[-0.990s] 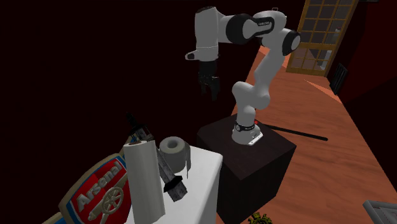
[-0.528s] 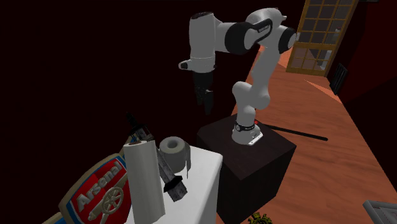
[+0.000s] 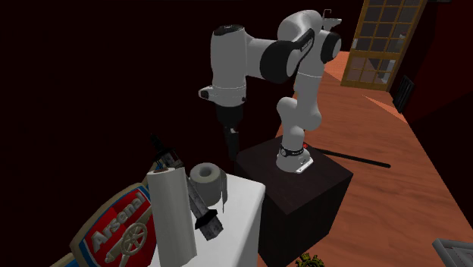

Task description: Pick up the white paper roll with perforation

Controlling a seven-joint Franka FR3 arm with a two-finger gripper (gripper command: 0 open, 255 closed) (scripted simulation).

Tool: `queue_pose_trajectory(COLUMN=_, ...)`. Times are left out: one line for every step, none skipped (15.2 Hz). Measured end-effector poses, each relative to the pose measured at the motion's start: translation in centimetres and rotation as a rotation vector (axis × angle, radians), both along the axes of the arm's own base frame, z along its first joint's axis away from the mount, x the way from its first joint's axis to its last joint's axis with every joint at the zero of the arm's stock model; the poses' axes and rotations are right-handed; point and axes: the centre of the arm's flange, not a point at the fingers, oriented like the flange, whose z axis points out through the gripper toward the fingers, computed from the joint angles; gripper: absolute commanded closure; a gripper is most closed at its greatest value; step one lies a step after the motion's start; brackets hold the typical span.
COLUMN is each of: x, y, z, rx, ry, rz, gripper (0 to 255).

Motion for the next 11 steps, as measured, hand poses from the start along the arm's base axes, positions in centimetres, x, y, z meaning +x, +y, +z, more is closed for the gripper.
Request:
queue_pose_trajectory(x=1.3, y=1.0, z=-0.4, rx=-0.005, ry=0.000, rz=-0.019, gripper=0)
queue_pose_trajectory(x=2.5, y=2.0, z=-0.5, rx=-0.010, ry=0.001, rz=-0.037, gripper=0)
queue_pose_trajectory(x=3.5, y=2.6, z=-0.6, rx=-0.015, ry=0.000, rz=-0.056, gripper=0)
queue_pose_trajectory(x=4.7, y=3.3, z=-1.0, rx=-0.020, ry=0.000, rz=-0.074, gripper=0)
queue_pose_trajectory(x=5.8, y=3.7, z=-1.4, rx=-0.025, ry=0.000, rz=-0.092, gripper=0)
queue_pose_trajectory(x=6.4, y=4.0, z=-1.7, rx=-0.028, ry=0.000, rz=-0.102, gripper=0)
queue_pose_trajectory(x=6.6, y=4.1, z=-2.2, rx=-0.030, ry=0.000, rz=-0.107, gripper=0)
queue_pose_trajectory(x=6.7, y=4.2, z=-2.7, rx=-0.030, ry=0.000, rz=-0.110, gripper=0)
queue_pose_trajectory(x=6.8, y=4.2, z=-3.2, rx=-0.031, ry=0.000, rz=-0.111, gripper=0)
queue_pose_trajectory(x=6.9, y=4.3, z=-3.7, rx=-0.031, ry=0.000, rz=-0.112, gripper=0)
queue_pose_trajectory(x=7.0, y=4.3, z=-4.2, rx=-0.031, ry=0.000, rz=-0.112, gripper=0)
